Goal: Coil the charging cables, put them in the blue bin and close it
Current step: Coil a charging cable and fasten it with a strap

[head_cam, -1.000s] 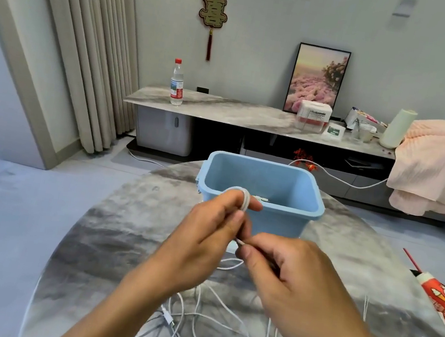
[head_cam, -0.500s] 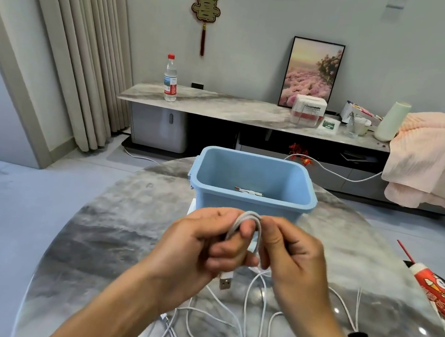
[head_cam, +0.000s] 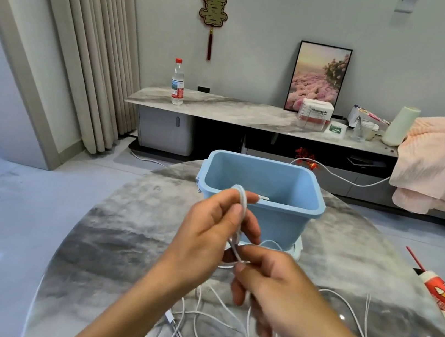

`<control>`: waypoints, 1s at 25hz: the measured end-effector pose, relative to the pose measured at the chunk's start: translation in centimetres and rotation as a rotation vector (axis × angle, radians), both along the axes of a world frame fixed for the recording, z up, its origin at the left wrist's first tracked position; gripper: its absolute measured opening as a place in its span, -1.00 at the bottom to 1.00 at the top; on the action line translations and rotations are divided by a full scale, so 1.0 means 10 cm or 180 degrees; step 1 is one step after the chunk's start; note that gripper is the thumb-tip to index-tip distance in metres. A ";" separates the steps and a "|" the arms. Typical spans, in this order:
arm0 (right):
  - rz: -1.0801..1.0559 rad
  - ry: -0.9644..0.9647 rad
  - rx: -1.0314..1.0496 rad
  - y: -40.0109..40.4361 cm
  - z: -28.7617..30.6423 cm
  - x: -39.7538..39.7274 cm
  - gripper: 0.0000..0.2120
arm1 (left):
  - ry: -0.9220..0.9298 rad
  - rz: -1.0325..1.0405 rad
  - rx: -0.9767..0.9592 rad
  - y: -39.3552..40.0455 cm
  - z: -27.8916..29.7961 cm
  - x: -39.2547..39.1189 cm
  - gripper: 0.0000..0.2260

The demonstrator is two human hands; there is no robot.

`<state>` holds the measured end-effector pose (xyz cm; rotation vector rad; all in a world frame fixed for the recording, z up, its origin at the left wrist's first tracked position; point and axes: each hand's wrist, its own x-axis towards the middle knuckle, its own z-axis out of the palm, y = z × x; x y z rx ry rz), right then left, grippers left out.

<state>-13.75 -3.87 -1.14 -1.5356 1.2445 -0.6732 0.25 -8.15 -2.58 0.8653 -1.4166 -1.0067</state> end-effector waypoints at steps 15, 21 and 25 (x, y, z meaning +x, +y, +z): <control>0.0524 0.1117 -0.2365 -0.21 0.35 -0.49 -0.63 | -0.0711 -0.0940 0.0629 0.16 0.06 -0.13 -0.63; -0.0258 -0.1123 -0.1099 -0.46 0.08 -0.64 -0.70 | 0.1112 -0.1886 0.1215 0.25 0.28 0.00 -0.72; -0.0513 -0.1010 -0.0923 -0.30 -0.24 -0.23 -0.89 | 0.2822 -0.1270 0.1244 0.14 0.29 0.07 -0.78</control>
